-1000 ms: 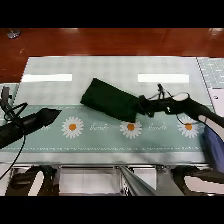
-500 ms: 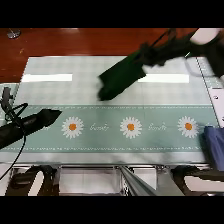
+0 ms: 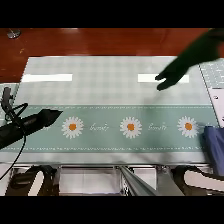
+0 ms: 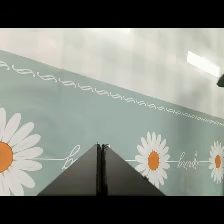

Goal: Fold the shirts.

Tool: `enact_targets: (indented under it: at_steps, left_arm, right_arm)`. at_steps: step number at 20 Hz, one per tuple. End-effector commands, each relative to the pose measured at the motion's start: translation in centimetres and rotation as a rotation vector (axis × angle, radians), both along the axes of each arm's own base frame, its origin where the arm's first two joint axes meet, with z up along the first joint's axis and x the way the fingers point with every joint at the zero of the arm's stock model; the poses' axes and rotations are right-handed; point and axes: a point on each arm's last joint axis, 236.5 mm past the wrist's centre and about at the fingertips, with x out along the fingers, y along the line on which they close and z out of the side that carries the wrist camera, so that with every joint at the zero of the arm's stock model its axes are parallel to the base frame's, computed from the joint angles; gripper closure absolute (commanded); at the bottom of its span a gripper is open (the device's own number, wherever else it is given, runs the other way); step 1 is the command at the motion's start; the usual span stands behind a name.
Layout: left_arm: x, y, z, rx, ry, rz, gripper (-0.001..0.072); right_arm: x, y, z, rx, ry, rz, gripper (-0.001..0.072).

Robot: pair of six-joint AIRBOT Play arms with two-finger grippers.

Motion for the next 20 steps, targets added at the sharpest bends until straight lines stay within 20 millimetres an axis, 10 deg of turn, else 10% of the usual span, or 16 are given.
enact_targets:
  at_steps: [1,7,13,14,16,20]
  left_arm:
    - [-0.1,-0.1,-0.1,0.0,0.005,-0.006,0.0682]
    - [0.1,0.1,0.1,0.004,-0.007,0.004,0.0682]
    - [-0.8,-0.5,-0.4,0.016,0.013,-0.047,0.0682]
    - [-0.8,-0.5,-0.4,0.016,0.013,-0.047,0.0682]
    - [-0.7,-0.4,-0.4,0.016,0.011,-0.044,0.0682]
    - [0.9,0.7,0.8,0.085,-0.059,-0.038,0.0684]
  right_arm:
    - [-8.4,-8.9,-0.9,-0.106,0.206,-0.249,0.0685]
    - [-22.1,-15.9,-3.7,-0.263,0.402,-0.606,0.0685]
    - [-37.3,-16.6,-9.7,-0.258,0.681,-0.999,0.0683]
    - [-38.3,-16.3,-10.7,-0.235,0.701,-1.045,0.065]
    - [-39.3,-16.0,-12.3,-0.205,0.744,-1.092,0.0125]
    - [-32.0,-18.8,-11.1,-0.255,0.526,-0.919,0.0125]
